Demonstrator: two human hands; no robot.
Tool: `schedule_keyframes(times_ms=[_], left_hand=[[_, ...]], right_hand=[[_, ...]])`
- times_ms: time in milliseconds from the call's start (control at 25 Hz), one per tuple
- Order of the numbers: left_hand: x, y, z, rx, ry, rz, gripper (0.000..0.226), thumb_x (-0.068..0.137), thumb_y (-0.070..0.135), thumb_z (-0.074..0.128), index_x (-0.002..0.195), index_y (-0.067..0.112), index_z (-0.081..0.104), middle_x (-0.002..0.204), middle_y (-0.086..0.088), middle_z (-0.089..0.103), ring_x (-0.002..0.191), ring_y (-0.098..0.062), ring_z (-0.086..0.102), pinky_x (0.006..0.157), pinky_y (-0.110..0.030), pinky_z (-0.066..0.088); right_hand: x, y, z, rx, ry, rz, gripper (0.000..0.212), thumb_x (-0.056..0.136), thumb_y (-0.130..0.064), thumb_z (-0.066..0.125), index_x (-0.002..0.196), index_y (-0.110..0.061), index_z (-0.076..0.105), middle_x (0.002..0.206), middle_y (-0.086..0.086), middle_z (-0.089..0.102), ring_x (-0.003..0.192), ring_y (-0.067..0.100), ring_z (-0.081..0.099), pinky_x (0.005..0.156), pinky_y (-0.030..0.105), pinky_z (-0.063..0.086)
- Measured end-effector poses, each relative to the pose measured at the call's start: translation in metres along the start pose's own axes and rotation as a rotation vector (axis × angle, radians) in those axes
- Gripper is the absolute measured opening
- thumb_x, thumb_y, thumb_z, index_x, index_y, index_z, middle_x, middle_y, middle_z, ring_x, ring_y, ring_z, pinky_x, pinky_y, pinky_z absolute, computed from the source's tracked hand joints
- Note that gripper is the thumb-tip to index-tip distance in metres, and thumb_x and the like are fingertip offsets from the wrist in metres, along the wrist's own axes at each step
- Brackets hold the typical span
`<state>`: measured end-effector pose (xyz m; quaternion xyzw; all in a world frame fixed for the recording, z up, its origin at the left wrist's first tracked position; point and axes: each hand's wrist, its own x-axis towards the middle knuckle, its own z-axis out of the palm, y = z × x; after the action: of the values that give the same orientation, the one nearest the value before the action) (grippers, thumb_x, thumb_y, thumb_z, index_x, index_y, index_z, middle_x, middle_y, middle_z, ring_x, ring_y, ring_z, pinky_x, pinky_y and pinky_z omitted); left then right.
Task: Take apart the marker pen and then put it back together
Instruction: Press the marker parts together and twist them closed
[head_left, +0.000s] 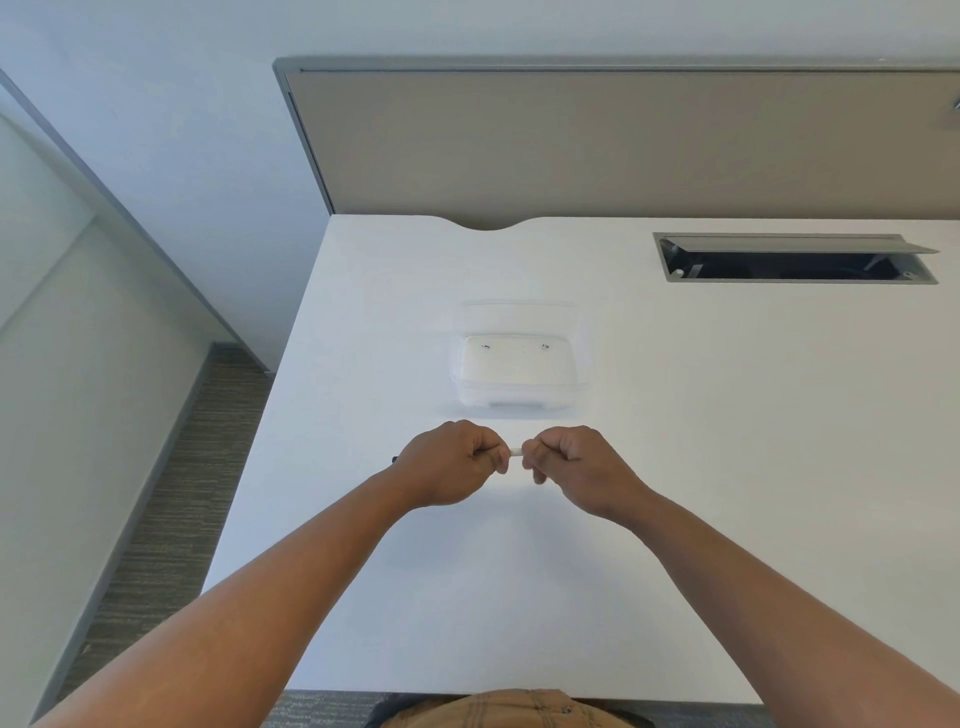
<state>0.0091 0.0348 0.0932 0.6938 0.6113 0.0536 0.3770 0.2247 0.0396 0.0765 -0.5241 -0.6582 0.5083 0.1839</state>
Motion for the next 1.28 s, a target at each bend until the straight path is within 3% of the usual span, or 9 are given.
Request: schedule_keyframes(times_ms=[80, 200, 400, 560, 680, 880, 1000, 1120, 1280], left_hand=[[0.0, -0.001, -0.004, -0.07, -0.016, -0.01, 0.03, 0.097, 0.037, 0.049, 0.075, 0.037, 0.068, 0.053, 0.019, 0.052, 0.05, -0.006, 0.044, 0.057, -0.028, 0.04], [0.0, -0.001, -0.007, -0.15, -0.038, -0.014, 0.029, 0.098, 0.034, 0.05, 0.079, 0.031, 0.072, 0.051, 0.016, 0.045, 0.049, -0.009, 0.039, 0.056, -0.027, 0.036], [0.0, 0.004, -0.007, -0.178, -0.042, -0.003, 0.029, 0.098, 0.032, 0.051, 0.08, 0.029, 0.073, 0.047, 0.016, 0.043, 0.045, -0.008, 0.036, 0.054, -0.026, 0.034], [0.0, 0.003, -0.006, -0.153, -0.064, -0.009, 0.03, 0.098, 0.032, 0.05, 0.078, 0.031, 0.072, 0.053, 0.017, 0.049, 0.052, -0.01, 0.041, 0.058, -0.027, 0.037], [-0.001, 0.002, -0.007, -0.26, -0.067, 0.004, 0.032, 0.101, 0.032, 0.052, 0.078, 0.027, 0.073, 0.062, 0.015, 0.052, 0.059, -0.011, 0.043, 0.063, -0.029, 0.038], [0.0, 0.003, -0.008, -0.269, -0.06, 0.018, 0.031, 0.101, 0.032, 0.052, 0.079, 0.027, 0.074, 0.052, 0.016, 0.043, 0.05, -0.007, 0.037, 0.058, -0.029, 0.033], [0.0, 0.007, -0.007, -0.212, -0.059, 0.013, 0.03, 0.099, 0.034, 0.051, 0.078, 0.03, 0.072, 0.047, 0.015, 0.039, 0.045, -0.008, 0.034, 0.054, -0.028, 0.032], [-0.001, 0.008, -0.005, -0.157, -0.069, 0.002, 0.03, 0.099, 0.033, 0.049, 0.078, 0.031, 0.071, 0.051, 0.017, 0.046, 0.048, -0.008, 0.039, 0.057, -0.028, 0.036], [-0.002, 0.003, -0.004, -0.247, -0.069, 0.001, 0.03, 0.099, 0.032, 0.05, 0.08, 0.028, 0.073, 0.058, 0.011, 0.042, 0.054, -0.014, 0.036, 0.057, -0.028, 0.033]], right_hand=[[-0.002, 0.003, 0.0, -0.043, 0.099, -0.128, 0.005, 0.093, -0.028, 0.069, 0.09, -0.03, 0.072, 0.076, -0.016, 0.067, 0.062, 0.002, 0.052, 0.062, 0.015, 0.042], [0.0, 0.005, 0.0, -0.068, 0.18, -0.235, 0.01, 0.09, -0.02, 0.072, 0.092, -0.03, 0.073, 0.077, -0.028, 0.063, 0.065, 0.0, 0.055, 0.063, 0.008, 0.04], [0.0, 0.005, 0.004, -0.118, 0.181, -0.207, 0.019, 0.097, -0.028, 0.058, 0.08, -0.024, 0.066, 0.07, 0.0, 0.065, 0.06, 0.01, 0.048, 0.057, 0.024, 0.041], [0.0, 0.002, 0.003, 0.076, 0.045, -0.007, 0.029, 0.099, -0.038, 0.054, 0.074, -0.03, 0.067, 0.064, -0.012, 0.063, 0.059, 0.004, 0.049, 0.06, 0.024, 0.042], [-0.002, 0.003, 0.002, 0.063, 0.135, -0.122, 0.005, 0.093, -0.033, 0.069, 0.089, -0.032, 0.071, 0.075, -0.018, 0.065, 0.064, 0.002, 0.051, 0.061, 0.014, 0.041], [-0.001, 0.002, -0.003, -0.095, 0.205, -0.276, 0.008, 0.093, -0.021, 0.068, 0.089, -0.027, 0.073, 0.084, -0.013, 0.067, 0.074, 0.008, 0.057, 0.065, 0.013, 0.038], [-0.001, 0.0, -0.001, -0.083, 0.168, -0.159, 0.026, 0.097, -0.034, 0.059, 0.075, -0.021, 0.066, 0.066, -0.003, 0.062, 0.061, 0.009, 0.048, 0.059, 0.025, 0.039], [-0.001, -0.007, -0.003, 0.094, 0.019, 0.1, 0.039, 0.098, -0.043, 0.055, 0.07, -0.019, 0.066, 0.059, -0.009, 0.062, 0.059, 0.01, 0.05, 0.061, 0.027, 0.041], [-0.002, -0.006, -0.006, 0.076, 0.082, -0.031, 0.015, 0.092, -0.032, 0.07, 0.08, -0.025, 0.072, 0.068, -0.015, 0.063, 0.061, 0.002, 0.05, 0.059, 0.016, 0.043]])
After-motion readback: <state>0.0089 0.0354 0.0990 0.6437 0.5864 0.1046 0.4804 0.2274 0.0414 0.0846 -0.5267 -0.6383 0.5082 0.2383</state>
